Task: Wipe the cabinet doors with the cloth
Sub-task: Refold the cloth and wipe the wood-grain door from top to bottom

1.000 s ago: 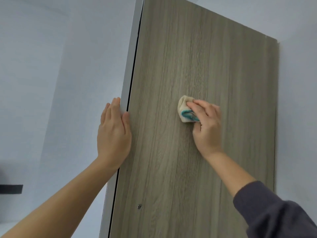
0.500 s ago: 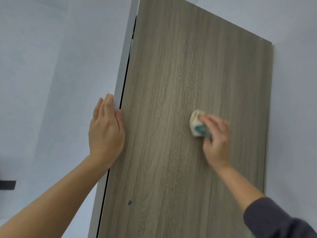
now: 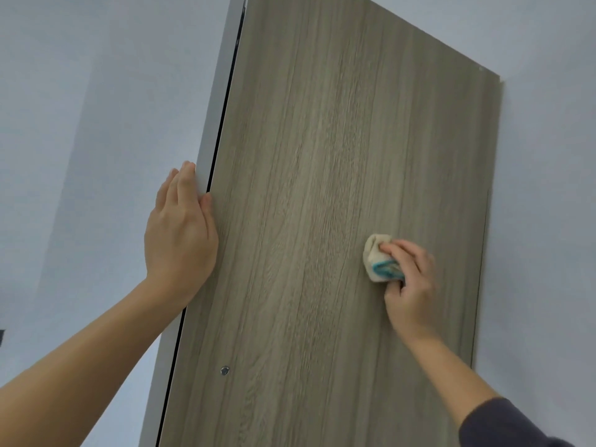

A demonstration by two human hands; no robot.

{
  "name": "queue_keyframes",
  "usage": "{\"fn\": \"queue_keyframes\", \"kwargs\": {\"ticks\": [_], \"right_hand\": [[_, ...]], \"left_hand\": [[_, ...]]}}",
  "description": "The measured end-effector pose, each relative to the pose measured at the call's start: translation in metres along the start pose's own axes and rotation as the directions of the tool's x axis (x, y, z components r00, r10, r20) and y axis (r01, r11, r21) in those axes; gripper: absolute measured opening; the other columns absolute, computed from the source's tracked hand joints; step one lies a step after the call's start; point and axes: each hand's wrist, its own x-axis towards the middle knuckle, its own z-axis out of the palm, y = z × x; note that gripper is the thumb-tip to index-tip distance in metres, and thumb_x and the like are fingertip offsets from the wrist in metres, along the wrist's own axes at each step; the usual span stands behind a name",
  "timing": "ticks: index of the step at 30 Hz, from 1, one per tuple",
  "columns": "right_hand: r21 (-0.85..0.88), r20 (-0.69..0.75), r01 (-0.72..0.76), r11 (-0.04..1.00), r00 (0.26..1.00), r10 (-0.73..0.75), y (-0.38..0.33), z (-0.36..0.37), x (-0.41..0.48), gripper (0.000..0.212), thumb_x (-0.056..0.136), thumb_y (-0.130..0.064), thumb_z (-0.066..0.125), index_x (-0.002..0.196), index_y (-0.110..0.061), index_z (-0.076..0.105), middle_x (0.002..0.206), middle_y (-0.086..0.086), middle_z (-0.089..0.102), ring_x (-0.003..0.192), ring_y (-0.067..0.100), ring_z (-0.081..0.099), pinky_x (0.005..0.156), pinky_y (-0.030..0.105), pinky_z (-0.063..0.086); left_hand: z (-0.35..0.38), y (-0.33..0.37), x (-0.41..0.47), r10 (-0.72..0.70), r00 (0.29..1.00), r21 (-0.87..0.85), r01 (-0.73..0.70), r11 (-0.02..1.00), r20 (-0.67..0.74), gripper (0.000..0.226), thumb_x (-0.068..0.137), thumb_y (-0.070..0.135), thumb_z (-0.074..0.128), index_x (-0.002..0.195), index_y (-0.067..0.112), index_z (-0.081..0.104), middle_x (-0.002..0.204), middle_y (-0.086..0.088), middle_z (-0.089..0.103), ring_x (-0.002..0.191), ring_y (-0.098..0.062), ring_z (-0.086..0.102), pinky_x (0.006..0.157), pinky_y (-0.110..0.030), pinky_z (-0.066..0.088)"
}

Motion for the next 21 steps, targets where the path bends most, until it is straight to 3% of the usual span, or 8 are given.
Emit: {"fn": "queue_keyframes", "kwargs": {"ticks": [2, 5, 10, 16, 18, 21], "right_hand": [[-0.009, 0.043, 0.043, 0.999, 0.998, -0.043, 0.0, -0.006, -0.036, 0.046, 0.072, 0.001, 0.044, 0.109, -0.005, 0.07, 0.117, 0.008, 0.061, 0.106, 0.031, 0.054, 0.094, 0.035, 0.043], [-0.025, 0.042, 0.052, 0.998, 0.998, -0.051, 0.013, -0.007, -0.014, 0.037, 0.073, -0.004, 0.047, 0.101, -0.005, 0.071, 0.111, 0.012, 0.061, 0.101, 0.034, 0.056, 0.091, 0.029, 0.041], [-0.079, -0.077, -0.143, 0.987, 0.988, 0.137, 0.036, -0.002, 0.066, 0.033, 0.071, 0.01, 0.064, 0.099, -0.008, 0.063, 0.111, 0.015, 0.052, 0.098, 0.034, 0.054, 0.075, 0.038, 0.046], [-0.154, 0.068, 0.006, 0.988, 0.998, 0.004, 0.023, -0.014, -0.04, 0.05, 0.059, 0.009, 0.08, 0.1, -0.011, 0.06, 0.109, 0.012, 0.054, 0.1, 0.03, 0.05, 0.08, 0.034, 0.041], [-0.137, 0.084, 0.017, 0.99, 0.996, -0.006, 0.032, -0.013, -0.027, 0.05, 0.057, 0.013, 0.08, 0.095, -0.01, 0.06, 0.106, 0.012, 0.052, 0.097, 0.029, 0.048, 0.079, 0.029, 0.035], [-0.123, -0.001, -0.095, 0.988, 0.995, 0.095, 0.052, -0.009, 0.034, 0.037, 0.062, 0.015, 0.074, 0.09, -0.005, 0.059, 0.104, 0.015, 0.05, 0.094, 0.032, 0.049, 0.076, 0.028, 0.032]], "left_hand": [[0.0, 0.0, -0.001, -0.005, 1.0, 0.001, 0.005, 1.0, -0.001, 0.047, 0.104, 0.019, 0.029, 0.15, 0.006, 0.026, 0.154, -0.009, 0.036, 0.146, -0.024, 0.023, 0.111, -0.05, 0.032], [0.0, 0.0, 0.0, -0.002, 1.0, -0.007, 0.002, 1.0, 0.007, 0.048, 0.104, 0.02, 0.029, 0.15, 0.006, 0.026, 0.154, -0.008, 0.036, 0.146, -0.023, 0.023, 0.109, -0.051, 0.034], [-0.001, 0.0, -0.001, 0.004, 1.0, -0.011, -0.004, 1.0, 0.009, 0.048, 0.104, 0.021, 0.029, 0.15, 0.007, 0.026, 0.153, -0.009, 0.037, 0.145, -0.024, 0.025, 0.109, -0.052, 0.034], [-0.001, 0.0, 0.0, 0.007, 1.0, -0.016, -0.007, 1.0, 0.009, 0.047, 0.104, 0.021, 0.028, 0.149, 0.007, 0.028, 0.151, -0.009, 0.039, 0.144, -0.025, 0.027, 0.106, -0.054, 0.037], [0.0, 0.001, 0.0, 0.003, 1.0, -0.02, -0.003, 1.0, 0.013, 0.046, 0.104, 0.021, 0.029, 0.148, 0.006, 0.029, 0.15, -0.009, 0.041, 0.143, -0.026, 0.029, 0.104, -0.056, 0.038], [0.0, 0.0, 0.001, -0.001, 1.0, -0.018, 0.002, 1.0, 0.011, 0.045, 0.104, 0.02, 0.029, 0.147, 0.006, 0.03, 0.149, -0.009, 0.042, 0.142, -0.026, 0.028, 0.104, -0.056, 0.038]]}}
